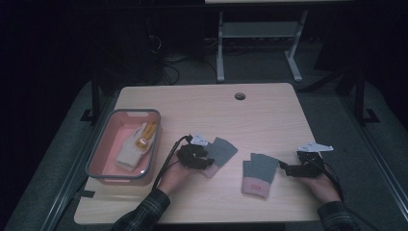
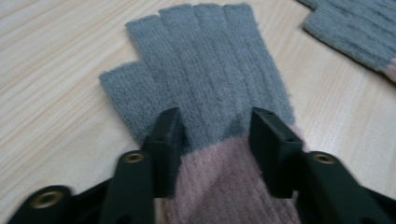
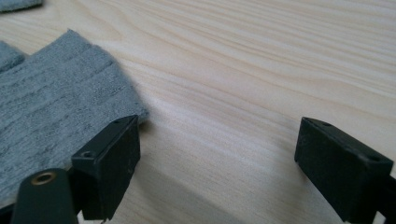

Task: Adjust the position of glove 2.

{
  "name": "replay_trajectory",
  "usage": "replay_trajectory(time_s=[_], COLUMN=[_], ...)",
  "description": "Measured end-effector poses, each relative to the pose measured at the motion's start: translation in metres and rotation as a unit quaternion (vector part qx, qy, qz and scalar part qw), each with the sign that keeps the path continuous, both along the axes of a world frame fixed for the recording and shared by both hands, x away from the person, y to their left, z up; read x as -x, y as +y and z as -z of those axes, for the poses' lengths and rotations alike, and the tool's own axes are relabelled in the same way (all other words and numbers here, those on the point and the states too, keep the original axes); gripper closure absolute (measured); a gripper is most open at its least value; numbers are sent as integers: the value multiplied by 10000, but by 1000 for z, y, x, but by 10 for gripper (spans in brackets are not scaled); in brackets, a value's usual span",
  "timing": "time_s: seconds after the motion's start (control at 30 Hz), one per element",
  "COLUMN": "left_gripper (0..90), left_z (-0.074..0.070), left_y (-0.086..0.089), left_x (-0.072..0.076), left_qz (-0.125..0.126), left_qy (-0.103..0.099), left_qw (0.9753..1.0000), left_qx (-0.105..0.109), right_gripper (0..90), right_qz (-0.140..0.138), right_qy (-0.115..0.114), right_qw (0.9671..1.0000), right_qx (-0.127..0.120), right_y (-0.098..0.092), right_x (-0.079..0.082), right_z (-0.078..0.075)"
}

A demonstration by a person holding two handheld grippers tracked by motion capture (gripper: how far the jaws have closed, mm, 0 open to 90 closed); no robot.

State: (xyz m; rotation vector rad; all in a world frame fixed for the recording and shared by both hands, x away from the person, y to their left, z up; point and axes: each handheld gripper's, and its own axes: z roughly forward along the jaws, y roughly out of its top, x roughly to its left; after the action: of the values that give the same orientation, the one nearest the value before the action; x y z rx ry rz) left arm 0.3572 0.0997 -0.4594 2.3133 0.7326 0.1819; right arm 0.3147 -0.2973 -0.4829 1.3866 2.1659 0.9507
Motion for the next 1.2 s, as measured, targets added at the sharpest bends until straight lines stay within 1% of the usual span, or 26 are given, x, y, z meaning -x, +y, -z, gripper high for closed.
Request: replay_trajectory(time_s=[0.03,0.1,0.13,0.2,0.27,0.33,0.37,0.4,0.47,0.5,0.57,0.6,0.63,0.67,0.7,0.77,0.8,0.83,0.87,0.9,0.93,1.0,1.03,1.07,1.1,1.2], left_gripper=[626,748,783,805,811,813,815,815,815,815,816,815,815,815,815,815,815,815,815,815,815,815,814,814,814,814], left_z=[0,0,-1,-2,-4,-5,-6,-8,-11,-13,-15,-16,-17,-18,-20,-22,-24,-24,-25,-25,-26,-27,-28,-29,-29,-30], left_y=[-1,-2,-4,-6,-5,-4,-3,-1,1,2,4,6,8,10,12,15,16,18,20,21,22,24,25,25,26,27], left_x=[1,2,2,3,2,0,-1,-2,-2,-2,-3,-3,-3,-4,-4,-4,-4,-4,-5,-5,-5,-4,-4,-4,-4,-4], left_qz=[66,181,217,240,231,231,217,216,165,188,154,161,140,125,129,83,80,68,72,57,60,60,69,52,51,64], left_qy=[-5,26,11,-11,55,103,132,207,263,277,336,347,384,438,453,471,475,494,489,497,506,506,501,526,527,544], left_qw=[10000,9998,9998,9997,9997,9997,9996,9992,9986,9984,9980,9977,9972,9964,9959,9952,9950,9946,9945,9943,9942,9941,9939,9932,9931,9926], left_qx=[8,25,-12,-95,-72,15,95,250,429,451,518,552,630,715,774,850,873,912,926,942,946,960,980,1036,1048,1081], right_gripper=[139,139,139,139,139,139,140,144,241,266,344,412,476,511,574,719,774,824,872,900,900,900,900,900,900,900], right_qz=[3,0,0,-2,-1,-6,-17,-26,-93,-134,-191,-225,-290,-358,-435,-672,-735,-859,-1003,-1136,-1249,-1476,-1594,-1694,-1815,-2011], right_qy=[6,-1,2,-1,-1,1,1,2,64,18,-94,-143,-158,-148,-117,65,143,276,331,396,441,527,544,581,629,714], right_qw=[10000,10000,10000,10000,10000,10000,10000,10000,9999,9999,9997,9996,9993,9990,9986,9973,9968,9955,9940,9924,9907,9871,9854,9835,9812,9768], right_qx=[-3,2,1,2,1,0,-1,0,16,22,-79,-117,-192,-244,-261,-306,-278,-284,-276,-254,-319,-318,-266,-248,-199,-170], right_y=[0,0,0,0,0,0,0,0,0,-1,-2,-2,-2,-2,-1,1,2,3,3,4,7,13,17,21,26,35], right_x=[0,0,0,0,0,0,0,0,1,2,6,9,11,14,17,24,26,29,32,35,38,45,46,48,48,47], right_z=[0,0,0,0,0,0,0,0,-3,-6,-13,-16,-19,-21,-22,-22,-22,-21,-20,-20,-20,-20,-20,-19,-19,-16])
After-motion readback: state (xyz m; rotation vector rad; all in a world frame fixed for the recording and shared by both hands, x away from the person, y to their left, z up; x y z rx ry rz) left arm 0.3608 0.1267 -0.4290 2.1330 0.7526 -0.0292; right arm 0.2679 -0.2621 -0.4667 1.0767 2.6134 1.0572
